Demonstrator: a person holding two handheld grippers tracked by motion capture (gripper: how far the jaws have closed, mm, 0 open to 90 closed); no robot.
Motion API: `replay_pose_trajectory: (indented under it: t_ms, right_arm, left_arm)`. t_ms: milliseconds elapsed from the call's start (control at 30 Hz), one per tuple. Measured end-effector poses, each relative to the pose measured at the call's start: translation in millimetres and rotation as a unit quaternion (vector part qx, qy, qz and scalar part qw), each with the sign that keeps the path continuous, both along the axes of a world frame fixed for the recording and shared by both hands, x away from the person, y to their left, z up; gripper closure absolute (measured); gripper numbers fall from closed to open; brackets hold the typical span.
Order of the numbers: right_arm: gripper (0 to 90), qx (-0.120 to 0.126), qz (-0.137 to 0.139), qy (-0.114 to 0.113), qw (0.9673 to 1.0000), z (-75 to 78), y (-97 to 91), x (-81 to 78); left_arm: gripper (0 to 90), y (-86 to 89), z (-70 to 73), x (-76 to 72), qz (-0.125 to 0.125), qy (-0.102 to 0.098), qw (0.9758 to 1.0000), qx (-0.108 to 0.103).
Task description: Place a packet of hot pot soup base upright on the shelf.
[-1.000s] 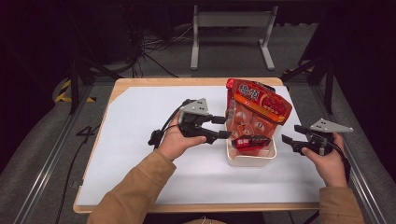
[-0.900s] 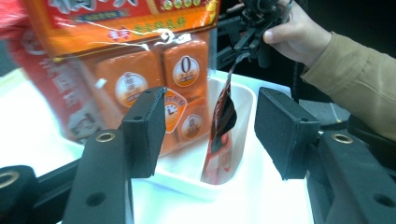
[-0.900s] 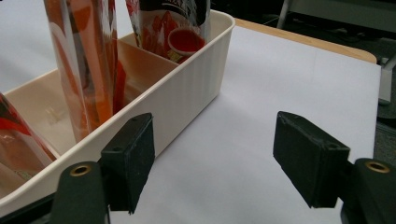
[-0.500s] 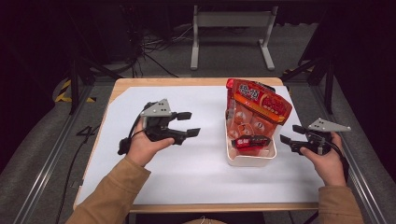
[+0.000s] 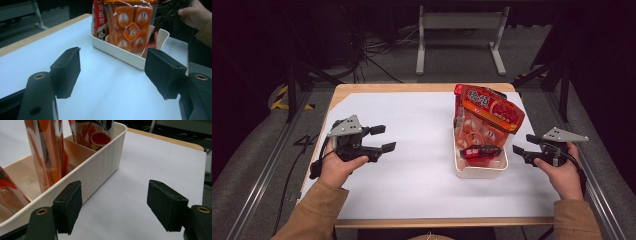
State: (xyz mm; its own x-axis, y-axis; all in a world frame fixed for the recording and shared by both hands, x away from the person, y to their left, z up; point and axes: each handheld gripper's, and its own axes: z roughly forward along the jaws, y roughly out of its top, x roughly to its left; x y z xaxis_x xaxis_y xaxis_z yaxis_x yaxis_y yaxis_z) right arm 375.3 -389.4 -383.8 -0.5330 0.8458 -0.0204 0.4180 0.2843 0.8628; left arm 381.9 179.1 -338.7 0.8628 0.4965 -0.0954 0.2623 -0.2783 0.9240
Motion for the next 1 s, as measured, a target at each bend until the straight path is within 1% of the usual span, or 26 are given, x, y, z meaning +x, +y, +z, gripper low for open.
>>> replay_pose_trajectory:
  t_ms: [67,100,133,167,200,267,300,367,433,467,600,667,733,833,867,1000]
  right_arm:
    - [28.7,0.0,0.0,0.0,1.0,0.0,0.3,-0.2]
    - [28.6,0.0,0.0,-0.001,1.0,0.0,0.6,-0.3]
    - [28.6,0.0,0.0,-0.001,1.0,-0.1,0.6,-0.4]
    - [28.6,0.0,0.0,-0.001,1.0,-0.1,0.6,-0.4]
    - [28.5,0.0,0.0,0.0,1.0,-0.5,0.6,-0.5]
    - [28.5,-0.001,0.0,0.0,1.0,-1.0,0.5,-0.6]
    - [28.5,-0.001,0.0,0.0,1.0,-1.2,0.5,-0.6]
    - [28.4,-0.001,0.0,0.001,1.0,-1.6,0.7,-0.8]
    - [28.4,-0.001,0.0,0.001,1.0,-1.9,0.6,-1.1]
    - [28.4,-0.001,0.0,0.001,1.0,-1.9,0.6,-1.1]
    - [28.3,-0.001,-0.002,0.001,1.0,-2.6,-0.4,-1.5]
    - [28.3,-0.002,-0.004,0.0,1.0,-3.1,-0.5,-2.2]
    - [28.2,-0.004,-0.004,0.0,1.0,-3.5,0.4,-3.3]
    - [28.0,-0.004,-0.002,0.001,1.0,-4.5,1.6,-3.7]
    - [28.0,-0.004,-0.003,0.002,1.0,-5.0,1.8,-3.5]
    - [27.9,-0.006,-0.002,0.005,1.0,-6.7,2.0,-2.5]
  left_arm:
    - [29.4,5.7,-4.0,-2.1,0.013,-0.001,0.9999,-0.002]
    - [28.9,10.5,-8.5,-3.4,0.021,0.001,0.9998,-0.005]
    - [28.7,10.5,-8.5,-3.4,0.021,0.001,0.9998,-0.005]
    - [28.7,15.6,-12.9,-4.3,0.031,-0.001,0.9995,-0.004]
    - [28.7,18.1,-15.4,-4.9,0.034,0.005,0.9994,-0.006]
    - [28.7,22.1,-19.4,-5.4,0.041,0.004,0.9991,-0.01]
    - [28.6,24.9,-21.9,-5.9,0.045,0.002,0.999,-0.006]
    - [28.6,28.4,-27.0,-6.9,0.048,0.007,0.9988,-0.01]
    - [28.7,31.8,-32.6,-7.5,0.055,0.01,0.9984,-0.004]
    - [28.6,31.8,-32.6,-7.5,0.055,0.01,0.9984,-0.004]
    - [28.6,38.8,-44.7,-6.6,0.07,0.009,0.9975,0.001]
    - [28.9,41.8,-51.7,-6.5,0.077,0.014,0.9969,-0.009]
    - [28.9,45.3,-58.7,-5.4,0.083,0.01,0.9964,-0.008]
    - [28.9,50.3,-71.0,-2.9,0.096,0.023,0.9949,-0.017]
    - [28.9,51.1,-74.5,-2.4,0.099,0.022,0.9947,-0.015]
    - [29.0,51.8,-85.9,-0.6,0.108,0.035,0.9935,-0.003]
